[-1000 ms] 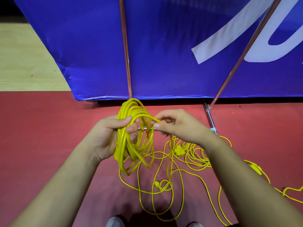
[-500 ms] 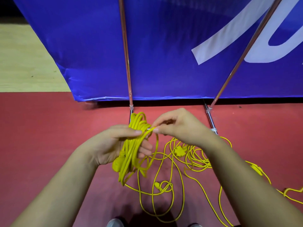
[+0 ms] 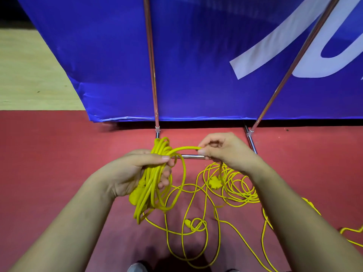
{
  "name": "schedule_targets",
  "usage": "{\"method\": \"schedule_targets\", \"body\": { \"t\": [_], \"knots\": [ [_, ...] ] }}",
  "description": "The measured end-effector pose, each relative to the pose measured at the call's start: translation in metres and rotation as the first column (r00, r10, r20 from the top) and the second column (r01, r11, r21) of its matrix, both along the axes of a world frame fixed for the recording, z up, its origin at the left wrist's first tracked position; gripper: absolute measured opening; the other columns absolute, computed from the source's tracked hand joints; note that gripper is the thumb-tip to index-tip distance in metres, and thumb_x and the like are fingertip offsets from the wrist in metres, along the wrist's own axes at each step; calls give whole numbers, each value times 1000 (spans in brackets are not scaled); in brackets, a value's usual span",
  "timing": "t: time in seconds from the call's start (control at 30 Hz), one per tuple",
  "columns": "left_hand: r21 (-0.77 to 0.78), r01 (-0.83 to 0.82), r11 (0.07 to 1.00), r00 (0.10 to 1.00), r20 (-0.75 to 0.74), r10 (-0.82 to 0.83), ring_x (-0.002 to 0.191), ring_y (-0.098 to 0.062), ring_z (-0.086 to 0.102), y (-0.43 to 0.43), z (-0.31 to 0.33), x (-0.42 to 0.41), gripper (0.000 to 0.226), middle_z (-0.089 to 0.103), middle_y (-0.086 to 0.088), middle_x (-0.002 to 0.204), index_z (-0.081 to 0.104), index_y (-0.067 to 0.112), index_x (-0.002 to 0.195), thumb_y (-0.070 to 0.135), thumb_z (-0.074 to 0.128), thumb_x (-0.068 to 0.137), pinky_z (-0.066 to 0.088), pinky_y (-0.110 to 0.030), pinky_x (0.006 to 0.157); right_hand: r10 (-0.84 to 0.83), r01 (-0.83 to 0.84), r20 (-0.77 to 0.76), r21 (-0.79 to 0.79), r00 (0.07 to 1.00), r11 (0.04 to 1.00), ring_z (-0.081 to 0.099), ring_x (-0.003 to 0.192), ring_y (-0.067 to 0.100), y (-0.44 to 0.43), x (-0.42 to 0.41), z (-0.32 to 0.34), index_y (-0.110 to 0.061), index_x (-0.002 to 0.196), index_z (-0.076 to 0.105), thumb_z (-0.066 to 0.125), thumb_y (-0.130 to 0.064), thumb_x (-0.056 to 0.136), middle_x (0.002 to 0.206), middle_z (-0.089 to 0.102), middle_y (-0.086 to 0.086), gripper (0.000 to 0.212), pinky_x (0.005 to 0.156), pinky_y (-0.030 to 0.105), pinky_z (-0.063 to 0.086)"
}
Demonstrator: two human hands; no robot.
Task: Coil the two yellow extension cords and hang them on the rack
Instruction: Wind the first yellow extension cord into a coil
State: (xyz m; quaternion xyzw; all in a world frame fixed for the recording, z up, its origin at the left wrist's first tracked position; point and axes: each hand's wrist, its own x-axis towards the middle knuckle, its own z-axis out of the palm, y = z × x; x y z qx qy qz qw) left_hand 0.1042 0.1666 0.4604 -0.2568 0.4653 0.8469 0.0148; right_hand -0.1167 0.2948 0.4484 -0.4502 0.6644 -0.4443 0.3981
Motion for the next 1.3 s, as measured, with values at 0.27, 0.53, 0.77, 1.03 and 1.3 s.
{"method": "schedule_targets", "body": {
  "t": [0.27, 0.53, 0.77, 1.03, 1.3],
  "knots": [
    [-64, 12, 998, 999, -29, -14, 40, -16, 45, 7, 0, -5, 14, 44, -2, 52, 61, 11, 69, 18, 73, 73, 41, -25, 44, 197, -217, -218, -70, 956, 974, 50, 61, 2, -12, 37, 19, -4, 87, 70, 75, -10, 81, 66, 61, 4, 10, 58, 16, 41],
    [-102, 9, 995, 1000, -2, -9, 46, -17, 47, 8, -2, -5, 12, 47, -3, 56, 65, 13, 67, 17, 69, 78, 42, -26, 48, 124, -117, -106, 69, 987, 991, 58, 60, 12, -3, 4, -10, -2, 88, 66, 66, -4, 89, 68, 59, 5, 2, 60, 21, 47],
    [-174, 59, 983, 998, 45, -52, 36, -12, 34, 12, -3, -6, 25, 35, 2, 47, 58, 19, 58, 11, 72, 77, 27, -27, 49, 125, -112, -235, 66, 964, 991, 52, 104, 6, -5, 15, 0, -32, 125, 53, 80, -29, 76, 117, 53, -6, 56, 93, 23, 46],
    [-106, 184, 977, 980, -58, -191, 30, -11, 34, 13, -3, -3, 29, 32, 4, 42, 42, 13, 67, 15, 70, 75, 35, -20, 44, 72, -104, -433, -50, 898, 993, 60, 88, 5, -19, 32, -19, -30, 107, 64, 74, -18, 68, 100, 62, -4, 42, 81, 30, 51],
    [-627, 55, 777, 989, 139, 43, 46, -19, 51, -1, -3, -3, 17, 63, -10, 58, 58, 11, 70, 12, 71, 81, 39, -26, 44, -10, 38, -337, 77, 942, 996, 43, 46, 10, -11, 10, 3, -8, 72, 64, 62, -3, 71, 51, 54, -2, 5, 43, 23, 35]
  ]
}}
